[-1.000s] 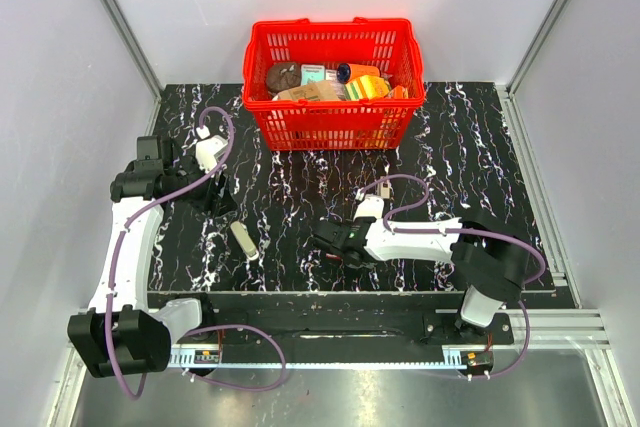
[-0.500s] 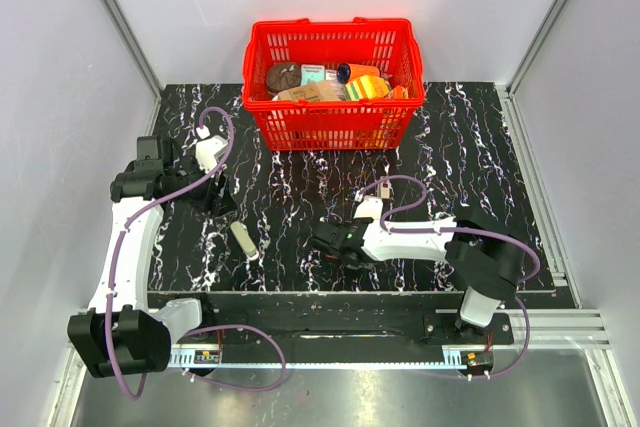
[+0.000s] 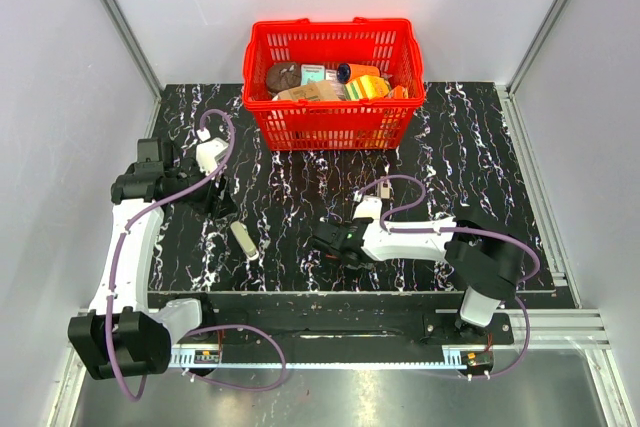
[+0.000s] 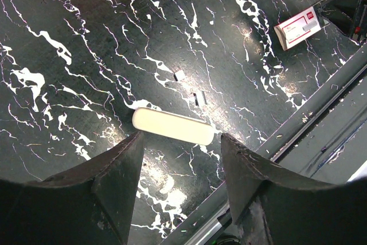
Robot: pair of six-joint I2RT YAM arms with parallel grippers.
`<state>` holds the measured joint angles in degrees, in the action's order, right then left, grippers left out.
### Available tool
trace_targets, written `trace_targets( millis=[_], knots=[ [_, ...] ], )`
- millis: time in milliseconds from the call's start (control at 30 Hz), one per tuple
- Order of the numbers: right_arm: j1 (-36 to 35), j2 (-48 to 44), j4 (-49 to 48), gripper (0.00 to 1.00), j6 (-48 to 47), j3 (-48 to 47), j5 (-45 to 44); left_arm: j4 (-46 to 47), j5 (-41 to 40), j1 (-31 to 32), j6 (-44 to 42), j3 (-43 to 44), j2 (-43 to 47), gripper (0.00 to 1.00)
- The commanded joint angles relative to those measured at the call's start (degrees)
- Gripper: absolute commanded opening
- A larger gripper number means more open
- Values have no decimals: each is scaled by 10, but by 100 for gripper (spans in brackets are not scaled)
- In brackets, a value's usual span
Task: Unload the staples from the stapler
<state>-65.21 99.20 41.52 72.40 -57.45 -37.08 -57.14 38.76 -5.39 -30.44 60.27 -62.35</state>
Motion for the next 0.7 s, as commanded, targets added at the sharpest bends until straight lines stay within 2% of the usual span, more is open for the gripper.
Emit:
trace_targets(
  millis=[0, 367, 667],
  knots=[
    [-5, -1, -13, 20, -6, -3, -34, 6, 5, -4, -10, 4, 10, 60],
    [-5, -9, -29, 30, -22, 4, -29, 4, 7, -4, -10, 5, 11, 60],
    [-6, -16, -32, 32, -31, 4, -29, 3, 7, -4, -9, 4, 12, 60]
  ],
)
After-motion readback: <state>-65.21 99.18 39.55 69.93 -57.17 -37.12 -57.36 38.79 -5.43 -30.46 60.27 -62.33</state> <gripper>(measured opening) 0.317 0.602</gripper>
